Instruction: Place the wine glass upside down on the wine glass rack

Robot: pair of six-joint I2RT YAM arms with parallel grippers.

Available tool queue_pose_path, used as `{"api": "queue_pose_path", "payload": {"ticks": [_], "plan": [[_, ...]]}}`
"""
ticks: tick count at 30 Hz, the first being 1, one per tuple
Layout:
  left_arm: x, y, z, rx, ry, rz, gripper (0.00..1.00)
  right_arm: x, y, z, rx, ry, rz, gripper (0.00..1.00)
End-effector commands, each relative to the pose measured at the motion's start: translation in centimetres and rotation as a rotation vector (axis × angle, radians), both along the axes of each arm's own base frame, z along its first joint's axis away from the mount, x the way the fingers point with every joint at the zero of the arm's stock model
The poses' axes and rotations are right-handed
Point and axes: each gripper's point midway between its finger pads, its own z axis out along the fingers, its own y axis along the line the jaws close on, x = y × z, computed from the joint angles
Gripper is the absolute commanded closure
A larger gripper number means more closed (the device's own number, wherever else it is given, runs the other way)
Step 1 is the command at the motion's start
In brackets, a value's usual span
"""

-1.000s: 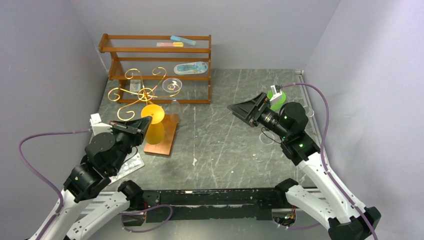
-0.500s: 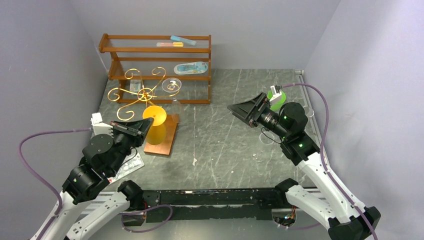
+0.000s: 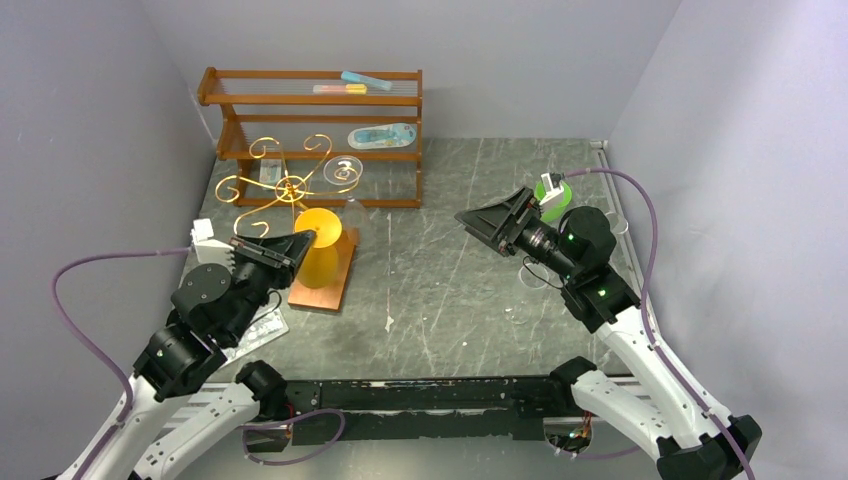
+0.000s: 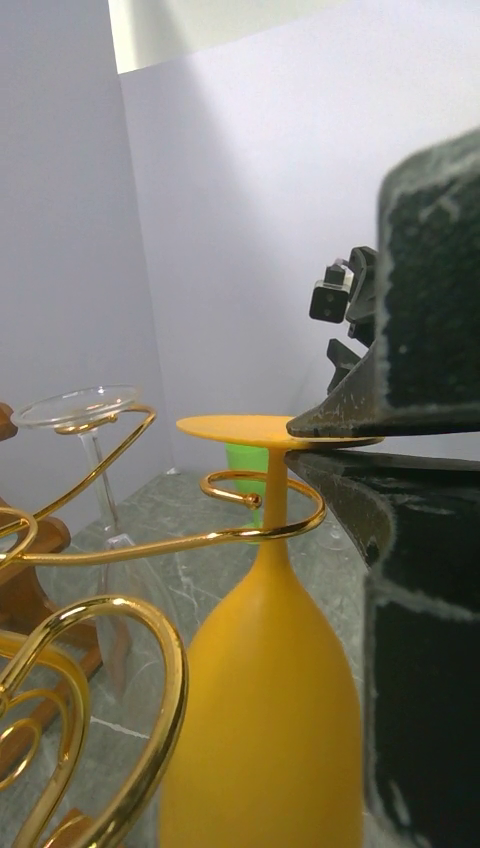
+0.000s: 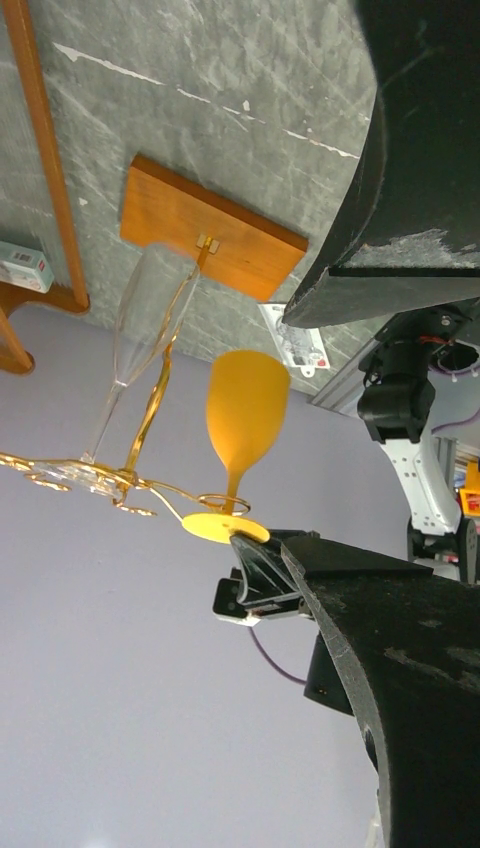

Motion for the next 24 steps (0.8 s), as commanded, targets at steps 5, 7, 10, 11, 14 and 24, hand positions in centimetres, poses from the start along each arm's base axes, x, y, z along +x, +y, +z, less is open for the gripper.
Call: {"api": "queue_pose_path", "payload": {"ticks": [5, 7, 10, 11, 14, 24], "plan": [[0.2, -0.3, 0.3, 0.011, 0.013, -0.011, 0.76, 0.0, 0.0, -0.2, 0.003, -0.004, 0.000, 0.20], [0.2, -0.5, 0.0, 0.016, 0.023, -0.018, 0.75, 0.0, 0.0, -0.1, 0.003, -0.005, 0.001, 0.20], [0.2, -0.7, -0.1, 0.027, 0.033, -0.027, 0.67, 0.0, 0.1, -0.2, 0.004, -0.001, 0.002, 0.20], [0.2, -0.8, -0.1, 0.031, 0.038, -0.030, 0.63, 0.0, 0.1, -0.2, 0.006, 0.000, 0.003, 0.20], [0.0, -0.9, 0.0, 0.042, 0.042, -0.042, 0.50, 0.1, 0.1, -0.1, 0.003, -0.003, 0.001, 0.20], [-1.8, -0.2, 1.0, 0.075, -0.020, -0.083, 0.04, 0.3, 0.1, -0.5, -0.031, -0.010, 0.003, 0.20]]}}
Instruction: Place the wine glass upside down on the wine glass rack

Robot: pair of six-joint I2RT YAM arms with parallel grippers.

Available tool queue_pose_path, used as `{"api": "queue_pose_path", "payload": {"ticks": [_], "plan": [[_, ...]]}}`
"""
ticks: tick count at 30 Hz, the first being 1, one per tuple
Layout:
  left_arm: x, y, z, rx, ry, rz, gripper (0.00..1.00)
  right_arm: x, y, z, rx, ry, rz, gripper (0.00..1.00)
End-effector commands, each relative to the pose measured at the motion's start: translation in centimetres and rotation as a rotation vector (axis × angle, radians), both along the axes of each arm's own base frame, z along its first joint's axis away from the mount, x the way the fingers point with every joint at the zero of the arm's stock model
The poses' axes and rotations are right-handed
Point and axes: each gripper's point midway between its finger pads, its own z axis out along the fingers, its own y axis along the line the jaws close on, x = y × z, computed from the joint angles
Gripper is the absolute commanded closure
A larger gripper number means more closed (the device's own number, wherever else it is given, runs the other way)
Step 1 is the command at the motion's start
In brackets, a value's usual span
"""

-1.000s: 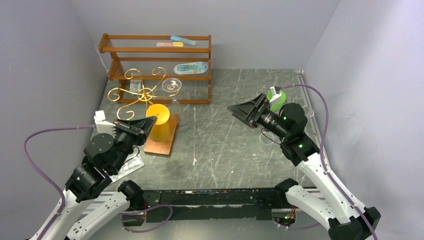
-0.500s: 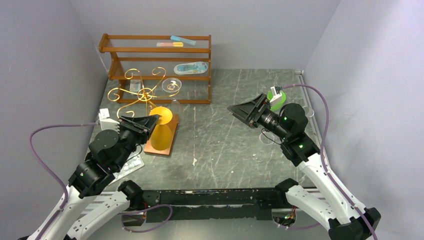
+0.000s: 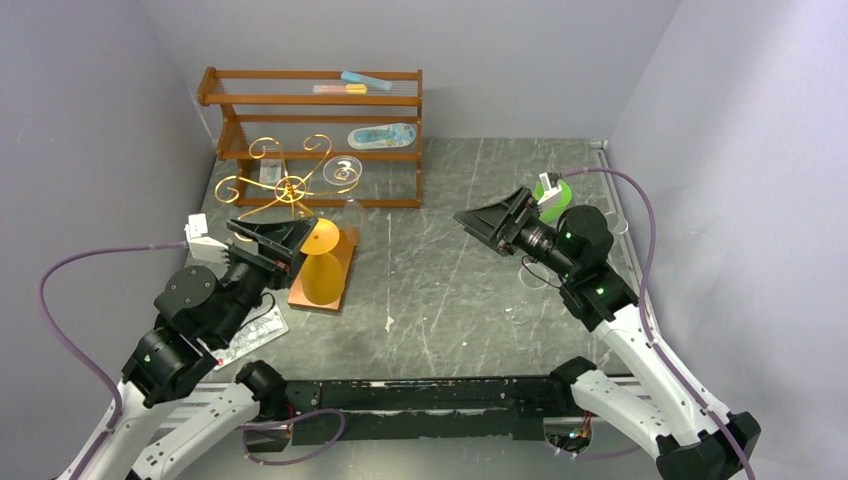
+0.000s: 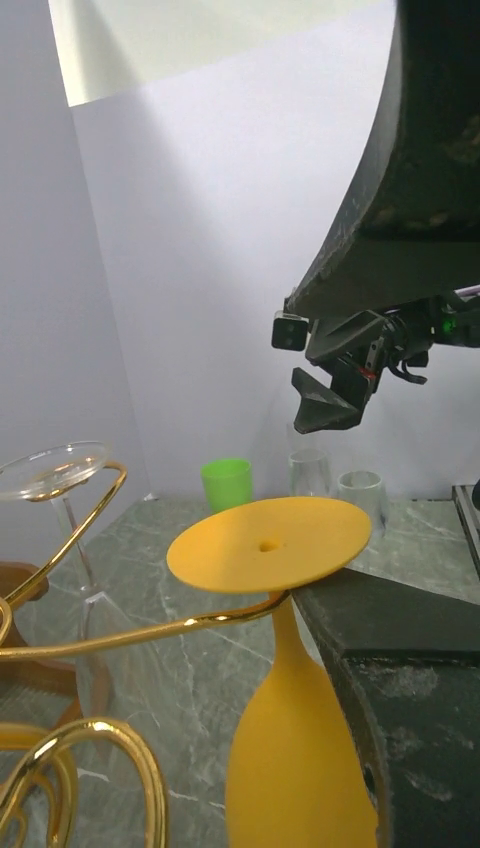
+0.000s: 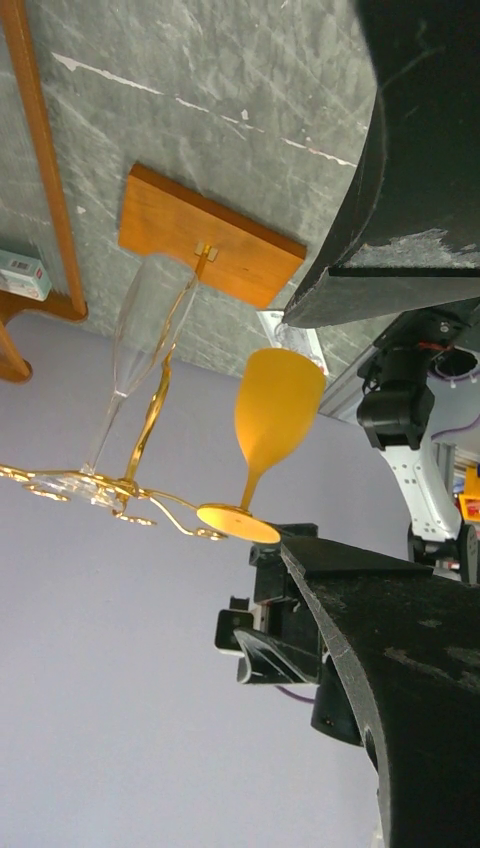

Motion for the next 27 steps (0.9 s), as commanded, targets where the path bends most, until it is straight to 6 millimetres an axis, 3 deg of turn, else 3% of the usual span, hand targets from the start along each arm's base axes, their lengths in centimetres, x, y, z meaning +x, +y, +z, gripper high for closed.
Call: {"api": "queue_pose_path", "payload": {"ticks": [1, 10, 12, 15, 20, 25, 27], "plan": [[-0.9, 0.8, -1.0, 0.074, 0.024, -0.005, 0.03, 0.1, 0.0, -0.1, -0.024, -0.015, 0.001, 0.20], [-1.3, 0.0, -2.1, 0.177, 0.078, -0.064, 0.05, 0.3, -0.3, -0.2, -0.040, -0.013, -0.022, 0.20], [-1.2, -0.1, -2.3, 0.213, 0.079, -0.072, 0.10, 0.3, -0.3, -0.2, -0.039, -0.011, -0.022, 0.20], [-1.0, 0.0, -1.9, 0.270, 0.043, -0.075, 0.25, 0.3, -0.4, -0.4, -0.041, -0.007, -0.027, 0.20], [-0.7, -1.0, -1.1, 0.310, -0.016, -0.119, 0.36, 0.3, -0.6, -0.6, -0.046, -0.002, -0.035, 0.20], [-0.2, -2.0, -1.0, 0.365, -0.039, -0.162, 0.38, 0.6, -0.6, -1.0, -0.062, 0.010, -0.046, 0.23], [-0.2, -2.1, -1.4, 0.376, -0.034, -0.168, 0.34, 1.0, -0.7, -2.0, -0.118, 0.029, -0.051, 0.26]]}}
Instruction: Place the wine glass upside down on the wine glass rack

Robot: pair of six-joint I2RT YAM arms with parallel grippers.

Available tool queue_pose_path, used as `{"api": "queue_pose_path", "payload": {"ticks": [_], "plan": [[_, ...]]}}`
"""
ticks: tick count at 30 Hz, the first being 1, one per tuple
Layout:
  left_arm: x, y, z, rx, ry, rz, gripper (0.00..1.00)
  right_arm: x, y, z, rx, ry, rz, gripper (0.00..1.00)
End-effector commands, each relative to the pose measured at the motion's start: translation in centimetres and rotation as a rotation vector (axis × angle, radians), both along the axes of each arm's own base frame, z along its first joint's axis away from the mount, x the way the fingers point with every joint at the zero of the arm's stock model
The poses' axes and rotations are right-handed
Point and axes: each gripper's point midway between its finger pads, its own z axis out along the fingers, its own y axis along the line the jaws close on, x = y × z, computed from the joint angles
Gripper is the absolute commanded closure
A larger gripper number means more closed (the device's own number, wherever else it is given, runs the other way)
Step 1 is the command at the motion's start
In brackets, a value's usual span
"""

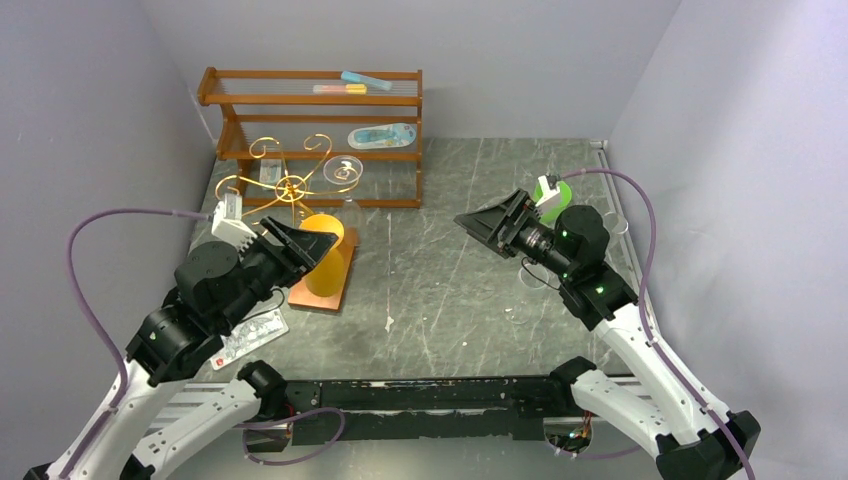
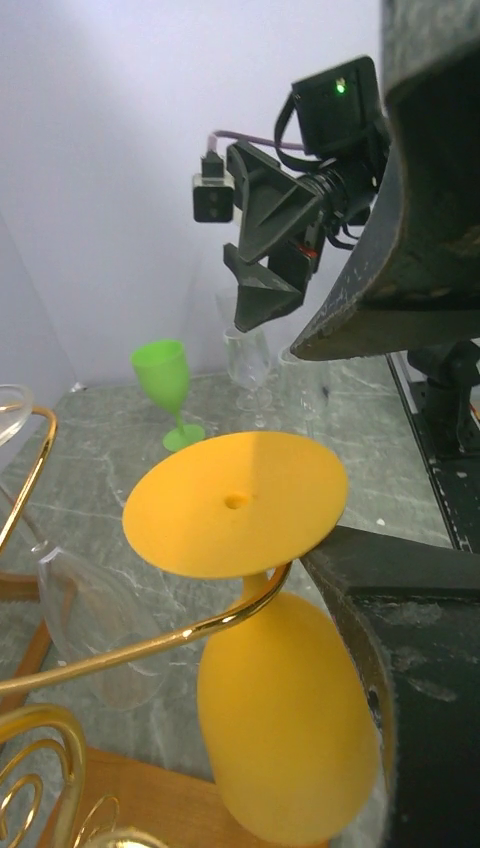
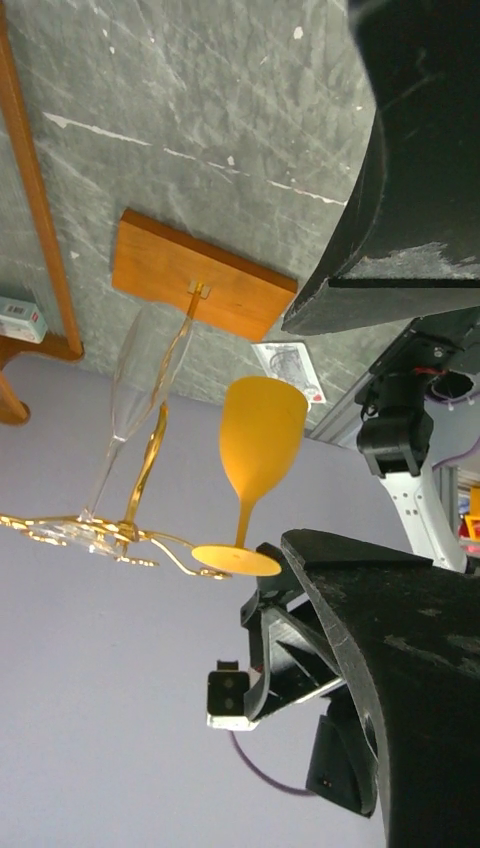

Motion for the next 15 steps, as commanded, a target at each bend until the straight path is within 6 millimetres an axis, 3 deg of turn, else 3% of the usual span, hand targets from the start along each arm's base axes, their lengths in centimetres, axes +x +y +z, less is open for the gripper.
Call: {"api": "queue_pose_path", "payload": {"ticks": [1, 7, 12, 15], "plan": [[0.1, -0.5, 1.1, 0.036, -0.055, -0.044, 0.31, 0.7, -0.5, -1.1, -0.105, 0.014, -0.025, 0.26], [-1.2, -0.1, 0.1, 0.101, -0.047, -0.091, 0.05, 3.0, -2.8, -4.7, -0.396, 0.033, -0.110, 0.26], [-3.6, -0.8, 0.4, 0.239, -0.147, -0.277, 0.03, 4.6, -7.2, -6.2, -0.669, 0.035, -0.259, 0.25], [-6.3, -2.0, 2.6, 0.292, -0.312, -0.468, 0.04, 5.0, -9.8, -5.8, -0.795, 0.023, -0.346, 0.24]]}}
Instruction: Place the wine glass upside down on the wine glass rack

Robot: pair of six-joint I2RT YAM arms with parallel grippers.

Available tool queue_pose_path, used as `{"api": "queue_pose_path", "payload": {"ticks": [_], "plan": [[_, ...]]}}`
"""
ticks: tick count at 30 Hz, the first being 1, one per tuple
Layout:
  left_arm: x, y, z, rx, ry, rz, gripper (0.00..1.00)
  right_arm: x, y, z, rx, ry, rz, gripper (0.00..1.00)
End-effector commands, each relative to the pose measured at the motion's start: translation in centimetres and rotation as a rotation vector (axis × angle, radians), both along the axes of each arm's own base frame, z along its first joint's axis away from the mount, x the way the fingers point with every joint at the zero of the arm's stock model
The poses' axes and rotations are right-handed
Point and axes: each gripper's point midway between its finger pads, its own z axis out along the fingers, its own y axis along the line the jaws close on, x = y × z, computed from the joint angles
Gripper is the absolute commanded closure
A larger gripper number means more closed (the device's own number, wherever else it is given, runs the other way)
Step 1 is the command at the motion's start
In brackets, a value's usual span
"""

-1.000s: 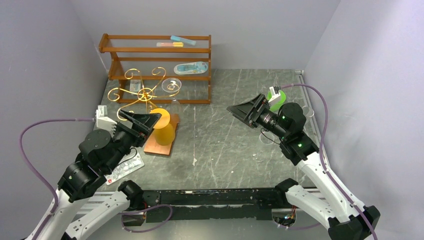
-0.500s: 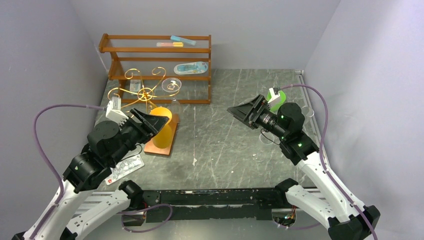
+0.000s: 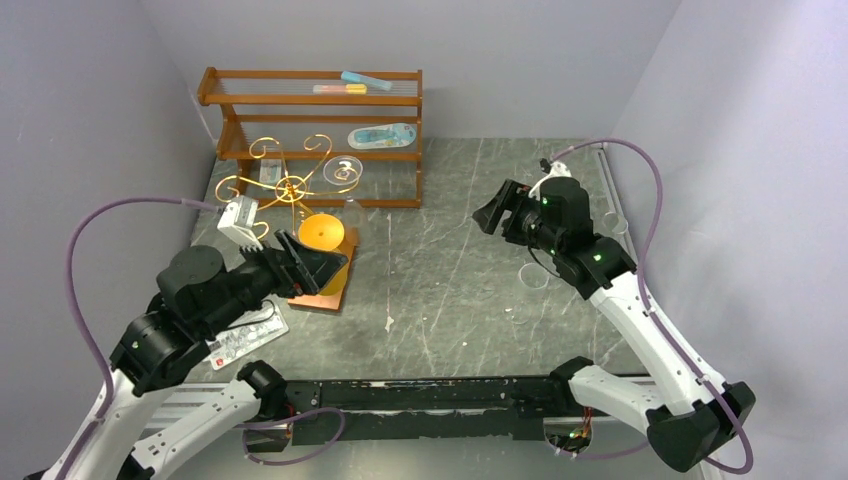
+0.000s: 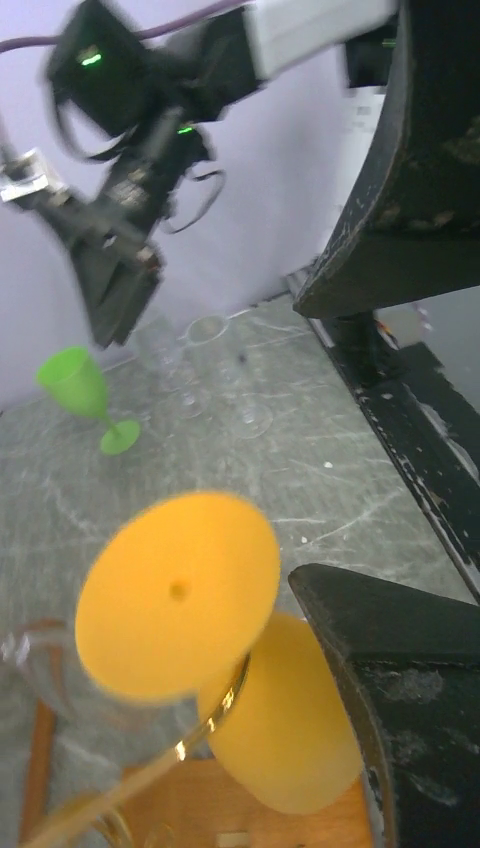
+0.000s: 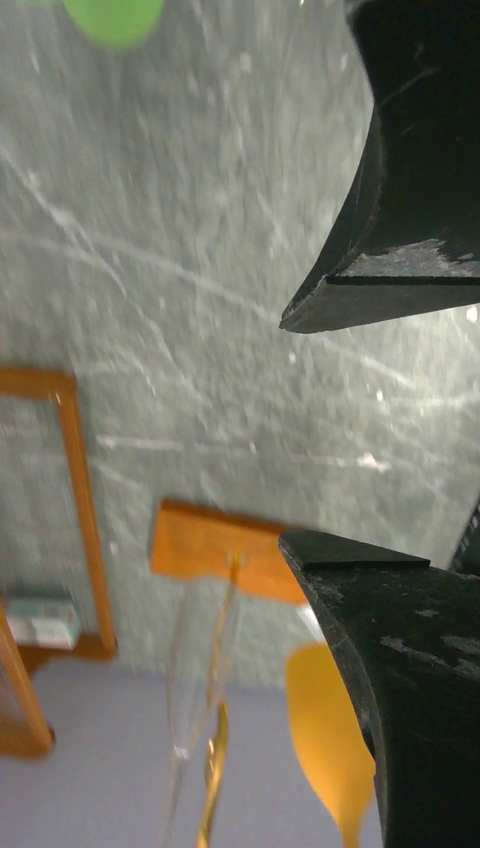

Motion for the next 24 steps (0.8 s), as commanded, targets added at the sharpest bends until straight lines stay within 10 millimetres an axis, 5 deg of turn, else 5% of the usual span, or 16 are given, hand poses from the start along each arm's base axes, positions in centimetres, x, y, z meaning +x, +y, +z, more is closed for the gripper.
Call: {"api": "queue_pose_path", "payload": {"ticks": [1, 8, 14, 19, 24], "plan": [[-4.6, -1.3, 3.6, 0.109, -0.252, -0.323, 0.03, 0.6, -5.8, -0.6, -0.315, -0.029, -0.155, 0.23], [-7.6, -0.5, 11.1, 0.076, -0.609, -0.401, 0.03, 5.5, -8.5, -2.0, -0.430, 0.017, -0.303, 0.21], [-5.7, 1.2, 16.6, 0.009, -0.724, -0.212, 0.04, 10.2, -11.4, -4.2, -0.476, 0.086, -0.395, 0.24], [-1.7, 1.2, 16.8, 0.032, -0.701, -0.074, 0.04, 11.9, -12.9, -6.7, -0.526, 0.134, -0.436, 0.27], [2.1, -1.0, 15.4, 0.067, -0.619, -0.049, 0.03, 13.0, -13.5, -8.8, -0.577, 0.175, -0.418, 0.33]]}}
